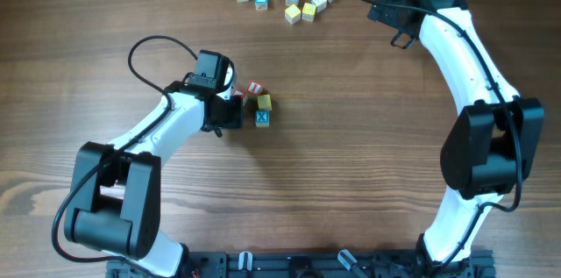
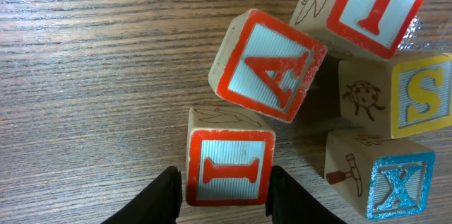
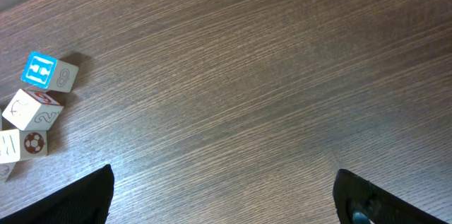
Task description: Form a circle
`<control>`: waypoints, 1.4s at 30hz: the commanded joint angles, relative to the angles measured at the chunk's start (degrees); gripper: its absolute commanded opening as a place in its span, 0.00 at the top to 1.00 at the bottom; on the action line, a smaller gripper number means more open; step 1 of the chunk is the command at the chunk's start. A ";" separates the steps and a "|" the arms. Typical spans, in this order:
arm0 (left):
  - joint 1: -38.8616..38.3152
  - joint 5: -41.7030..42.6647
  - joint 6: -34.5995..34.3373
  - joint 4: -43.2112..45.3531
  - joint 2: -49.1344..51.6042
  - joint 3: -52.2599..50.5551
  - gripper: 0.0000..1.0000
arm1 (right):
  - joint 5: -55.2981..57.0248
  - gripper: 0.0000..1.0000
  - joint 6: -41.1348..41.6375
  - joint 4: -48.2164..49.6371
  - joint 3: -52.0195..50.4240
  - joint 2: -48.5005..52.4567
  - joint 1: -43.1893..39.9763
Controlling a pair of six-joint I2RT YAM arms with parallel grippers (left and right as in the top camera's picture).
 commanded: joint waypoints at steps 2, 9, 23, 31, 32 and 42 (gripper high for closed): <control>0.00 1.73 -0.11 -0.39 0.66 -0.48 0.60 | 0.74 0.00 -0.74 0.11 0.15 -0.26 0.17; -1.57 1.86 -0.09 -1.11 0.66 -0.48 0.57 | 0.74 0.00 -0.72 0.11 0.13 -0.26 0.17; -1.57 -2.93 -0.13 0.76 0.66 -0.48 0.64 | 0.74 0.00 -0.72 0.11 0.15 -0.26 0.17; -1.57 -0.76 -0.13 -1.09 0.66 -0.48 0.66 | 0.74 0.00 -0.72 0.11 0.13 -0.26 0.17; -1.57 -0.76 -0.13 -1.20 0.66 -0.48 0.66 | 0.74 0.00 -0.74 0.11 0.15 -0.26 0.17; -1.62 -0.74 -0.13 -0.94 0.66 -0.48 0.65 | 0.74 0.00 -0.72 0.11 0.15 -0.26 0.17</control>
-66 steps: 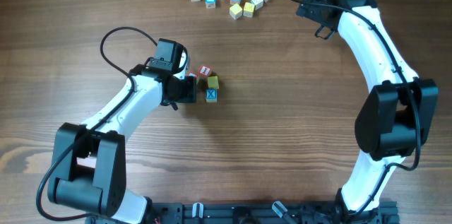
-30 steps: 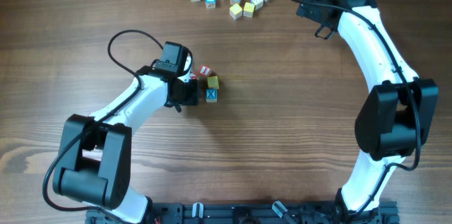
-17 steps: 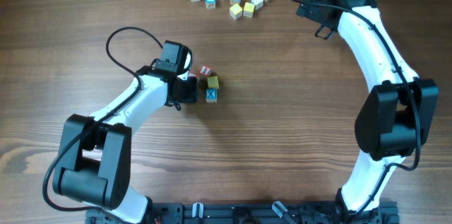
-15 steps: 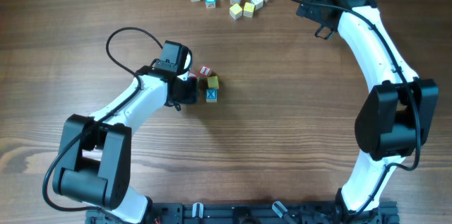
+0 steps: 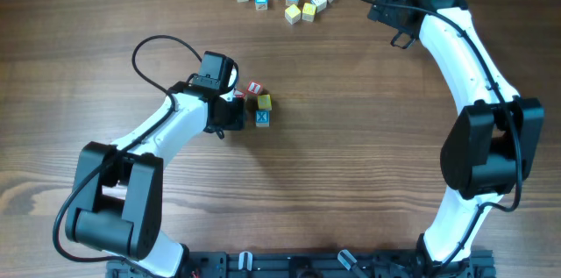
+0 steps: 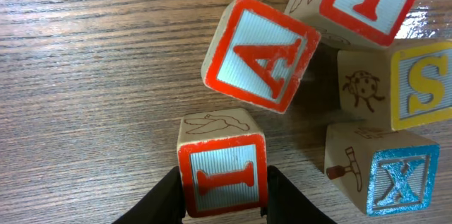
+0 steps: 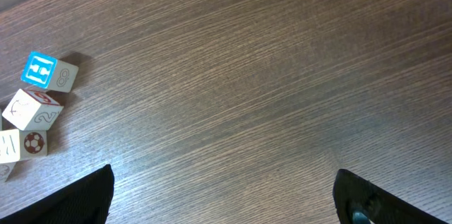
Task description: Form a circle
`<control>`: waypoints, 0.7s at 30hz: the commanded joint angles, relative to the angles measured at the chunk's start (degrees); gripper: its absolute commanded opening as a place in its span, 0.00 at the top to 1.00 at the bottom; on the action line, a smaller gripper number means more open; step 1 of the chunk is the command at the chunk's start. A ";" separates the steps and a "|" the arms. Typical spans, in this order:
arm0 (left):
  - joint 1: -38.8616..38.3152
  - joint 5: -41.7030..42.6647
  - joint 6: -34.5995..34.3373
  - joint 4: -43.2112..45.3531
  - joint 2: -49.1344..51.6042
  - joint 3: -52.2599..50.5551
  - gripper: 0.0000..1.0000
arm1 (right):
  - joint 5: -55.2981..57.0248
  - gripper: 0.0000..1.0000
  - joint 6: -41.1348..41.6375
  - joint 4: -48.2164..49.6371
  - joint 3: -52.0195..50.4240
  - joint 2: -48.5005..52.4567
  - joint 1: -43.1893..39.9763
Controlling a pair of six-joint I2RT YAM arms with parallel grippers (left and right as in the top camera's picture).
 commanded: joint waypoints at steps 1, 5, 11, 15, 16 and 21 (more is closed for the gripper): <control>-0.22 0.74 -0.13 -0.26 0.66 -0.48 0.65 | 0.74 0.00 -0.72 0.11 0.15 -0.26 0.17; -0.22 0.76 -0.13 -0.28 0.66 -0.48 0.65 | 0.74 0.00 -0.72 0.11 0.15 -0.26 0.17; -0.22 1.14 -1.49 -0.46 0.66 -0.48 0.66 | 0.74 0.00 -0.74 0.11 0.15 -0.26 0.17; -0.22 1.16 -1.86 -0.42 0.66 -0.46 0.66 | 0.74 0.00 -0.72 0.11 0.15 -0.26 0.17; -0.22 1.16 -1.88 -0.26 0.66 -0.46 0.65 | 0.74 0.00 -0.74 0.11 0.15 -0.26 0.17; -0.22 1.60 -3.15 0.22 0.66 -0.46 0.65 | 0.74 0.00 -0.74 0.11 0.13 -0.26 0.17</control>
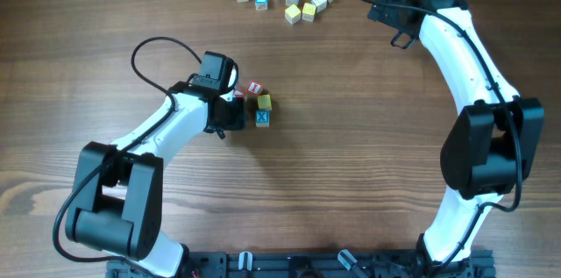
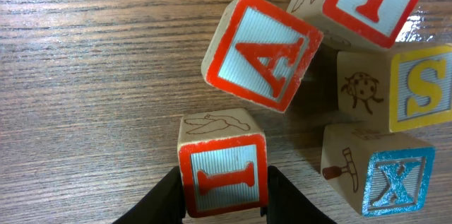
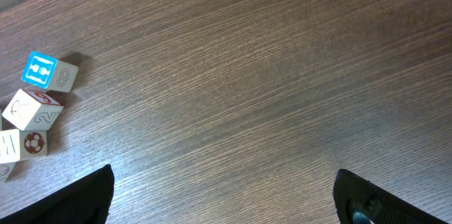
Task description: Form a circle
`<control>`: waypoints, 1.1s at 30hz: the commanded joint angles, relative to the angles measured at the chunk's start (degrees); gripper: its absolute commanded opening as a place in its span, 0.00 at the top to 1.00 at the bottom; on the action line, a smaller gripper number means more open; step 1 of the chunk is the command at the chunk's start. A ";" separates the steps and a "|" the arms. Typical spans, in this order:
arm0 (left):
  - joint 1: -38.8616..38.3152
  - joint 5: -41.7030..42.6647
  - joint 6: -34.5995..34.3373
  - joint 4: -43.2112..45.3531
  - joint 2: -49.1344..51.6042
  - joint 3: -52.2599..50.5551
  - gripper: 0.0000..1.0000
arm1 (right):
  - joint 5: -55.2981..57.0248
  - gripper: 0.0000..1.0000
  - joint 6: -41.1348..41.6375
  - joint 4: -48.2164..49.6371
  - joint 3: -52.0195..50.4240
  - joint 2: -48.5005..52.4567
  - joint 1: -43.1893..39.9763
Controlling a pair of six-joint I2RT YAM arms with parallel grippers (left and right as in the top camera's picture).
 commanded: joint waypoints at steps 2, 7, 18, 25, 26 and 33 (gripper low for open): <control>-0.22 1.16 -1.20 0.57 0.66 -0.46 0.65 | 0.74 0.00 -0.72 0.11 0.15 -0.26 0.17; -0.22 1.16 -1.18 0.68 0.66 -0.48 0.65 | 0.74 0.00 -0.74 0.11 0.15 -0.26 0.17; -0.22 1.14 -1.18 0.28 0.66 -0.48 0.52 | 0.74 0.00 -0.74 0.11 0.15 -0.26 0.17; -0.22 1.16 -1.16 0.74 0.66 -0.48 0.61 | 0.74 0.00 -0.74 0.11 0.15 -0.26 0.17; -0.22 1.16 -1.16 0.70 0.66 -0.48 0.63 | 0.74 0.00 -0.74 0.11 0.13 -0.26 0.17; -0.22 1.57 -0.94 0.33 0.66 -0.48 0.63 | 0.74 0.00 -0.72 0.11 0.15 -0.26 0.17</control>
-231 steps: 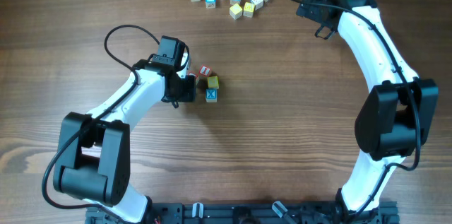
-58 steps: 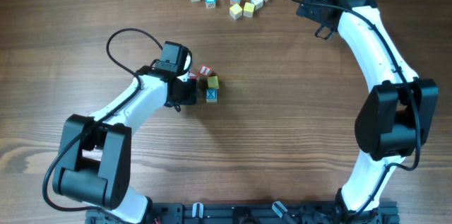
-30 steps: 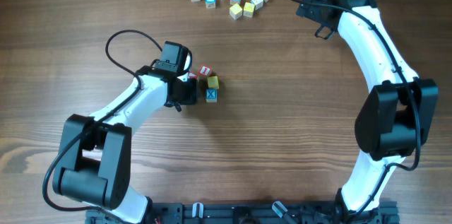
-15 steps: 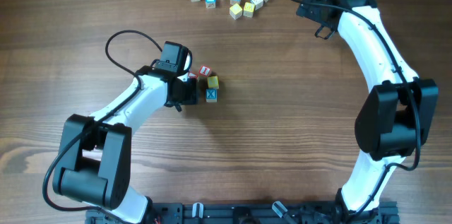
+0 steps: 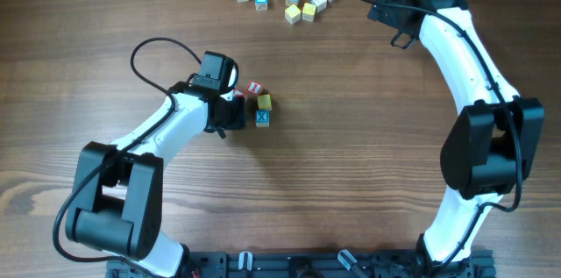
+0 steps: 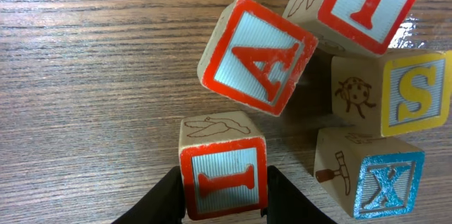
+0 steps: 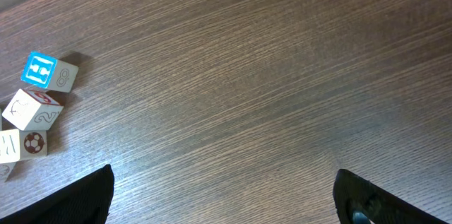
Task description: Form a circle
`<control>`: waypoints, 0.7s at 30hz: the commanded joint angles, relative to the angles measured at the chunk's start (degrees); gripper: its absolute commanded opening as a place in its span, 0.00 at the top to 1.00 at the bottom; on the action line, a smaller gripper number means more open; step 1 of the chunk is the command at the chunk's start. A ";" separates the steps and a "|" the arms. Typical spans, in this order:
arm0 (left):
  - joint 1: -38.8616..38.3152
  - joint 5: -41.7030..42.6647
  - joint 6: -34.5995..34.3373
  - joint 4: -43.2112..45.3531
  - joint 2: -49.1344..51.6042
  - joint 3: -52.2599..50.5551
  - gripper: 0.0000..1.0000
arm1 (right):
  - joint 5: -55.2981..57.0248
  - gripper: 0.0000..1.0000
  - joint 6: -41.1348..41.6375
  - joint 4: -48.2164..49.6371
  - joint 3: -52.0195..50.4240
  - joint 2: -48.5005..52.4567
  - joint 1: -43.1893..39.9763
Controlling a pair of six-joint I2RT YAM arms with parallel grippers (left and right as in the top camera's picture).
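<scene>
My left gripper (image 6: 224, 196) is shut on a wooden block with a red letter I (image 6: 222, 179), near the middle of the table (image 5: 351, 164). Just beyond it lie a tilted red A block (image 6: 258, 56), a second red I block (image 6: 360, 5), a yellow S block (image 6: 402, 93) and a blue X block (image 6: 374, 181). In the overhead view this cluster (image 5: 258, 103) sits beside the left gripper (image 5: 230, 111). My right gripper (image 7: 222, 203) is open over bare wood at the far right (image 5: 399, 15), with nothing between its fingers.
A scattered row of several more letter blocks lies along the far edge of the table. Three of them, including a blue one (image 7: 42, 71), show at the left of the right wrist view. Both arms' cables loop over the table.
The A, S and X blocks sit slightly further left and lower in the left wrist view. The red I block is still gripped. The right arm has not moved.
At first my left gripper stood around the red I block, its fingers beside it. Then the fingers were shut on the block, which it has held since, with only small shifts against the neighbouring blocks. The right arm stayed still and open throughout.
</scene>
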 commanded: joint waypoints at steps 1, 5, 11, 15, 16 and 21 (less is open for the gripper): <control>-0.22 0.94 0.33 0.00 0.66 -0.48 0.63 | 0.74 0.00 -0.74 0.11 0.15 -0.26 0.17; -0.22 0.92 0.31 -0.04 0.66 -0.46 0.47 | 0.74 0.00 -0.74 0.11 0.15 -0.26 0.17; -0.13 -2.69 0.31 -1.81 -3.43 0.98 0.42 | 0.74 0.00 -0.74 0.11 0.15 -0.26 0.17; -0.04 -5.79 0.26 -3.30 -8.92 2.75 0.42 | 0.74 0.00 -0.72 0.11 0.15 -0.26 0.17; -0.04 -5.79 0.09 -3.02 -10.29 3.02 0.49 | 0.74 0.00 -0.74 0.11 0.15 -0.26 0.17; -0.04 -5.01 -4.44 -0.52 -14.16 3.52 0.56 | 0.74 0.00 -0.72 0.11 0.15 -0.26 0.17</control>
